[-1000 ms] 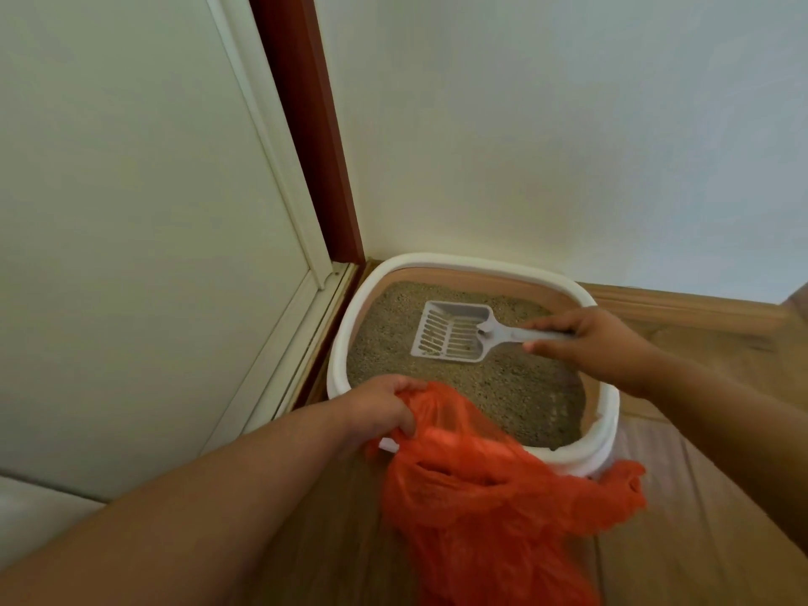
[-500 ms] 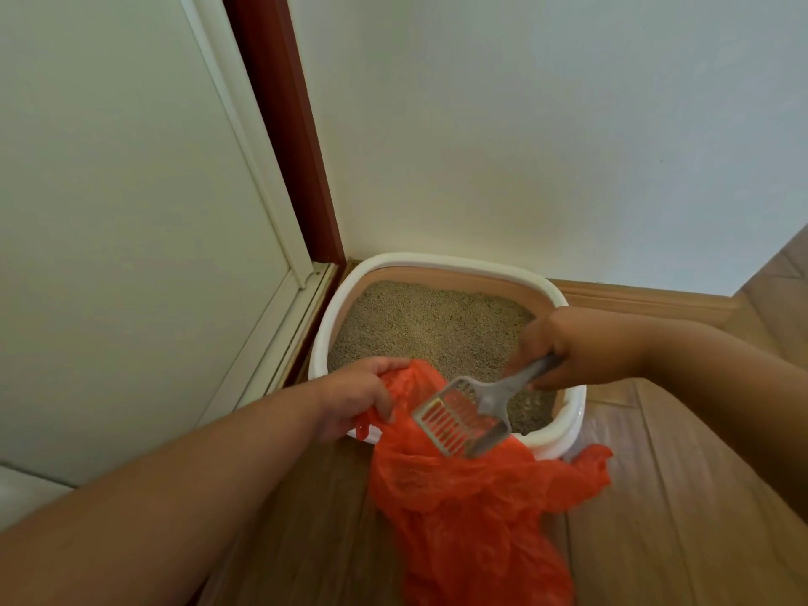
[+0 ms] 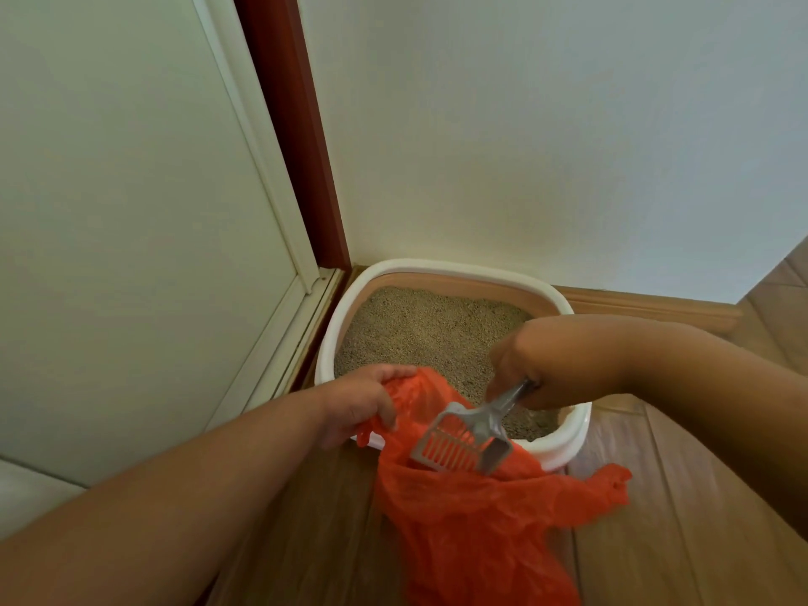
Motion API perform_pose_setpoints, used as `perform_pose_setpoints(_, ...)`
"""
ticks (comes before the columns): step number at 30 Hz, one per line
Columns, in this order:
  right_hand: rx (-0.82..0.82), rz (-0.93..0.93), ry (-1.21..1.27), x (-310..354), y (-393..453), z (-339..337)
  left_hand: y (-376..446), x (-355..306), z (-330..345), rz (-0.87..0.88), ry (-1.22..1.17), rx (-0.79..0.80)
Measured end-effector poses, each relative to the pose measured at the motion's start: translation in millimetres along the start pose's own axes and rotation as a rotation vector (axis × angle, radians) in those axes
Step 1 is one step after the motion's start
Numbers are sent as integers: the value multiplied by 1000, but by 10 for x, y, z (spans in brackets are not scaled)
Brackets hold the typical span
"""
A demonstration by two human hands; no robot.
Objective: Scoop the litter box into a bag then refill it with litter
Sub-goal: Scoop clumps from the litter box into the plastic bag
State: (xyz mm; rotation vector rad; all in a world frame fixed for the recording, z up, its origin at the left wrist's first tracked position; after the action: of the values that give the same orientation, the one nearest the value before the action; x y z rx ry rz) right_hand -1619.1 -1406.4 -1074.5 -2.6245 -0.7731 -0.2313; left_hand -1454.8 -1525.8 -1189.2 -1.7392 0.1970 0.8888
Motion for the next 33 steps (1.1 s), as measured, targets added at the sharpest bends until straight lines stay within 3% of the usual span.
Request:
perform_pose_setpoints(3,-71,34,96,-85,-80,-54,-35,1,20,-15,24,6)
perform_pose_setpoints(9,-280,436,534,-734,-548,-46,-25,123,8,-81,83,-8)
perform_pose_setpoints(13,-455,682,728,-1032,-672,393,-53,180,11,-109,137,5)
perform_pose_setpoints(19,-327,932,493,-1296,-589,1150,5,209,48,-128,181,40)
perform_pose_setpoints(27,-109,903,145,-1211,-506,1380,-35,114,172,-70,120,53)
perform_pose_setpoints(30,-130,899,22,-1160,-521,1405,43,88,201,-34,99,17)
perform_pose_setpoints(33,-282,842,-76,-1000,-537,1301,161,33,252,43,195,-43)
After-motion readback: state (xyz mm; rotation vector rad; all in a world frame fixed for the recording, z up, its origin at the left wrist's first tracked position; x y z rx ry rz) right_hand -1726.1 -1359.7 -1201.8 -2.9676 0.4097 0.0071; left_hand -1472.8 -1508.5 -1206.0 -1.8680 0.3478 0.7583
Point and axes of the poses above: each hand's wrist, its own y-axis towards the middle knuckle, its own z-axis out of the palm, x = y × z, the point moved 6 cm from there along y, towards the middle knuckle, and after that the axes turned 8 degrees about -z, right-handed, at the moved point
